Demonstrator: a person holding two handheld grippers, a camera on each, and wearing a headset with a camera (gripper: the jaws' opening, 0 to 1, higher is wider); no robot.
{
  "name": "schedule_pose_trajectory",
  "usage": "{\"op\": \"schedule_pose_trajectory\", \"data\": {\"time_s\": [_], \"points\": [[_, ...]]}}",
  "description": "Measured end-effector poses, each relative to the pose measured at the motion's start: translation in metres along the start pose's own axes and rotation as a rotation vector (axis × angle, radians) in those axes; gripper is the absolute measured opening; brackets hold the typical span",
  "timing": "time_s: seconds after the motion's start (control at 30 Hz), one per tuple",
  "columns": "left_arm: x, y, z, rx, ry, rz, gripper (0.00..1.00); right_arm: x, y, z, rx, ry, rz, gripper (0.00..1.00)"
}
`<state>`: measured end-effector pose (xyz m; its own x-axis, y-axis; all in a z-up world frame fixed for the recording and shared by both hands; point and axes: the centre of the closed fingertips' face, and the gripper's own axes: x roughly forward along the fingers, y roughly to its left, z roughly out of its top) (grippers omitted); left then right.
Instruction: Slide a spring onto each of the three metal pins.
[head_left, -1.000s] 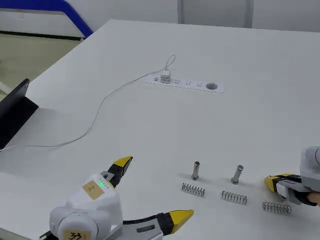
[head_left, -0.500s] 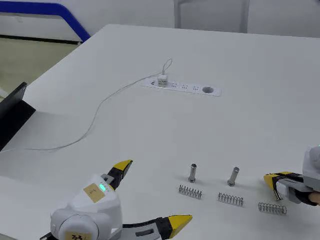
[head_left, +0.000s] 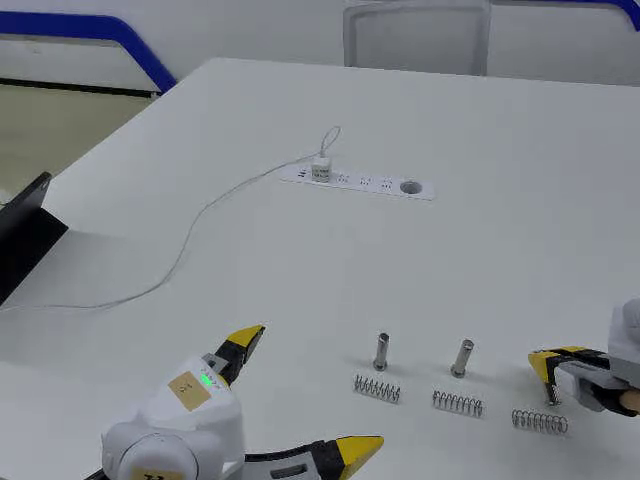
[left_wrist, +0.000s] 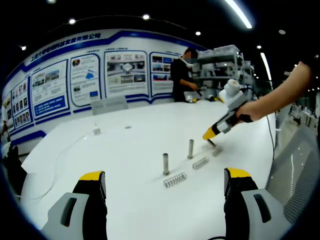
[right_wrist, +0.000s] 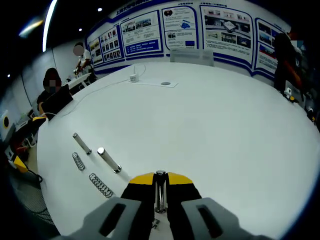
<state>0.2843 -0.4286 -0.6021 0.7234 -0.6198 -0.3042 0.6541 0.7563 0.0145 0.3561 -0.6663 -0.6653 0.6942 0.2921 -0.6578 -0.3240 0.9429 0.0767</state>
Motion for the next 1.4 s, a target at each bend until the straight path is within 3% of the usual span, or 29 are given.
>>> {"op": "schedule_pose_trajectory", "data": {"time_s": [0.57, 0.97, 1.17, 1.4], "points": [[0.001, -0.004, -0.002, 0.018, 0.008, -0.014, 1.0, -0.009, 0.003, 0.007, -0.005, -0.031, -0.004, 0.08], [0.001, -0.003, -0.002, 0.008, 0.007, -0.012, 1.0, -0.014, 0.002, 0.009, -0.054, -0.039, -0.007, 0.08], [0.001, -0.005, -0.003, 0.015, 0.013, -0.019, 1.0, -0.017, 0.0, 0.006, -0.087, -0.035, -0.016, 0.08], [0.001, -0.005, -0.003, 0.013, 0.015, -0.019, 1.0, -0.021, -0.003, 0.003, -0.07, -0.064, -0.029, 0.08]]}}
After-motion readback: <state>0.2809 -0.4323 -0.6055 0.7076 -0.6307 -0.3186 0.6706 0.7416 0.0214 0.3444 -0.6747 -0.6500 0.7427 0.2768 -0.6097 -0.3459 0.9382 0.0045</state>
